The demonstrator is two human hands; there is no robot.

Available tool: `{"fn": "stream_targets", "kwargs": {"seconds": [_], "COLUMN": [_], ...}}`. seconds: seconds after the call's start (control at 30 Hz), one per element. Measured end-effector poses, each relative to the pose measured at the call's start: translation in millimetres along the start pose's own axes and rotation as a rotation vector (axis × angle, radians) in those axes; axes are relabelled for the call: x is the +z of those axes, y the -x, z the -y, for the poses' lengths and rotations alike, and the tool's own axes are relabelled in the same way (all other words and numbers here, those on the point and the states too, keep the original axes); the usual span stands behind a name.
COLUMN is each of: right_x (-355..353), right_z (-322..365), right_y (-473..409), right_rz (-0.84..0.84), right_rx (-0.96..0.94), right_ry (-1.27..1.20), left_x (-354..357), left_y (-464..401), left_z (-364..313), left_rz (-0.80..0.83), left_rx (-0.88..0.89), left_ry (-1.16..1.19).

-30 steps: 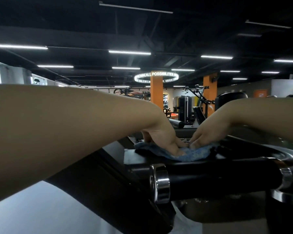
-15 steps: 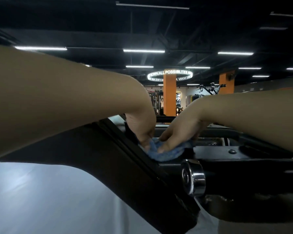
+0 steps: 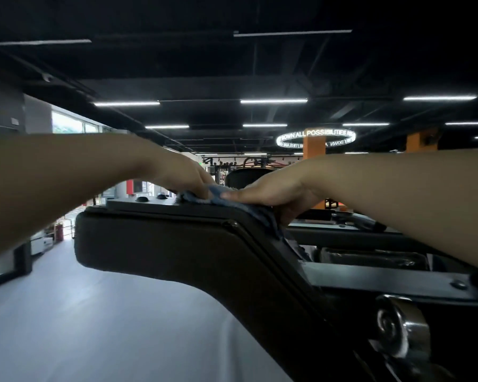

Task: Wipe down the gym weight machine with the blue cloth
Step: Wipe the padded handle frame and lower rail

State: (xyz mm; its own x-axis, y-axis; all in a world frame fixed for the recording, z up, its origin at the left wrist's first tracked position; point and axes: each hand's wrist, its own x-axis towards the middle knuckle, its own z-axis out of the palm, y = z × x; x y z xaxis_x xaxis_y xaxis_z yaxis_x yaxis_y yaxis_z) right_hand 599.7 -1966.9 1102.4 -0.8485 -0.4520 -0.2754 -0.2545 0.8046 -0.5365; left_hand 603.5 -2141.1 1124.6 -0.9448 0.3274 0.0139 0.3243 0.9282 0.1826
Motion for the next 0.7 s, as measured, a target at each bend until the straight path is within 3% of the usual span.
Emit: {"fn": "stream_targets", "kwargs": {"seconds": [0.17, 0.37, 0.7], "right_x": [-3, 17, 39], "right_z": [41, 74, 84], "right_y": [-17, -28, 1], "right_rz": [-0.077, -0.125, -0.269], "right_rx": [0.022, -0.033, -0.168], "right_ry": [0.211, 0.292, 0.392], "left_x": [-3, -3, 1], "left_y": [10, 28, 73], "left_z": [30, 54, 69], "left_rz": [-0.113, -0.147, -0.252], "left_rx": [-0.041, -0.090, 0.014], "left_ry": [0.037, 0.031, -0.104]}}
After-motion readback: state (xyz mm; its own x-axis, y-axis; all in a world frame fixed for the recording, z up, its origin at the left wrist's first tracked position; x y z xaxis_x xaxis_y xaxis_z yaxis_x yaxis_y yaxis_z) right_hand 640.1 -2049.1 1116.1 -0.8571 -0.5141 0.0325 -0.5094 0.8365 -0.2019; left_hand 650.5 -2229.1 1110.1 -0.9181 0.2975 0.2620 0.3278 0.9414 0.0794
